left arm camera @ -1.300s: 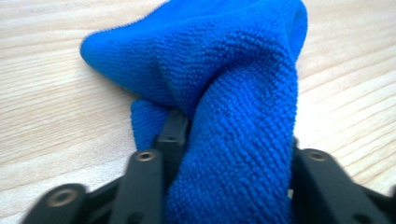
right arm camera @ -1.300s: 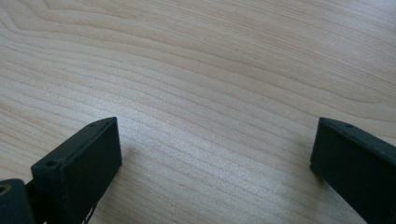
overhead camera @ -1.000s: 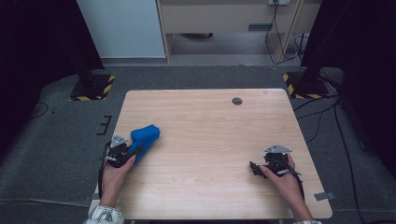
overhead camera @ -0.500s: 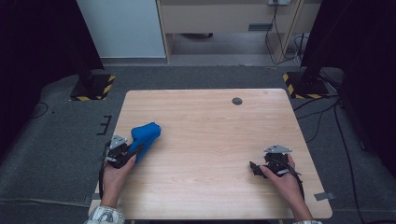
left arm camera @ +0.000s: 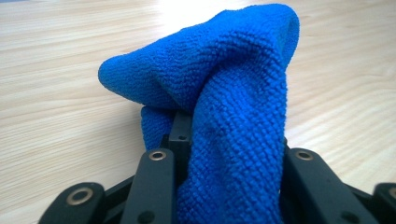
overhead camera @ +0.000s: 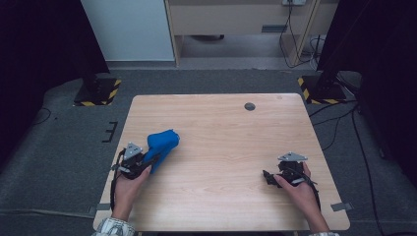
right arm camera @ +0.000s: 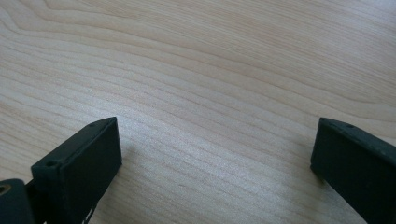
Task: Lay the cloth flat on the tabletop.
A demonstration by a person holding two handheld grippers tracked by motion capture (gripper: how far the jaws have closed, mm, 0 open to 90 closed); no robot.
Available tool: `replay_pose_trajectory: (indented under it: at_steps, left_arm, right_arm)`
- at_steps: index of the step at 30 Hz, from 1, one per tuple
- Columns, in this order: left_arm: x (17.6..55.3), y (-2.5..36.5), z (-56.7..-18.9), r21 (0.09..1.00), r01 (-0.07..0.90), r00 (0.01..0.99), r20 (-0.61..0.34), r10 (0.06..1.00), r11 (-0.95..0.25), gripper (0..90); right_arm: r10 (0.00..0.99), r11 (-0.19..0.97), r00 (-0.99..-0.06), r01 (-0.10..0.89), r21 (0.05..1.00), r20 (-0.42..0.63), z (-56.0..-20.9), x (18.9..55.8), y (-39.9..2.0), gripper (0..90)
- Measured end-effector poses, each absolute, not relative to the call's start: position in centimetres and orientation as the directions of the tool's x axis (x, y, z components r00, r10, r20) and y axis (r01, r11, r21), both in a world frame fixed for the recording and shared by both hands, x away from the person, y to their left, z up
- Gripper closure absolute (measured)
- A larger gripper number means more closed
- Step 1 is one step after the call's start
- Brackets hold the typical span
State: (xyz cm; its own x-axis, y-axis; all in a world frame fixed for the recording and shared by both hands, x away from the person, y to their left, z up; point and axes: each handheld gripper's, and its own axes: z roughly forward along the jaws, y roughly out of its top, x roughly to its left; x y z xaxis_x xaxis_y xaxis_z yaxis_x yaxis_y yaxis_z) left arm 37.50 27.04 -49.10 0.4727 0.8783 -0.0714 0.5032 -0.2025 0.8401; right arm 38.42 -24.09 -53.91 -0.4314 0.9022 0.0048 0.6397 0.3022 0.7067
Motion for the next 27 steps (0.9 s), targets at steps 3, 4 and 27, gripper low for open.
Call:
replay_pose_trajectory:
  at_steps: [3,4,27]
  left_arm:
    - [37.4,25.4,-48.9,0.844,0.486,0.514,-0.067,0.855,-0.226,65.5]
    - [37.4,25.4,-48.9,0.844,0.486,0.514,-0.067,0.855,-0.226,65.4]
    - [42.9,15.0,-48.6,0.823,0.479,0.627,-0.077,0.775,-0.306,65.4]
  right_arm:
    - [0.901,0.304,-0.433,0.639,0.707,0.004,-53.9,38.4,-24.1,1.7]
    - [0.901,0.304,-0.433,0.639,0.707,0.004,-53.9,38.4,-24.1,1.7]
    - [0.899,0.308,-0.438,0.640,0.704,0.005,-53.9,38.6,-24.0,0.8]
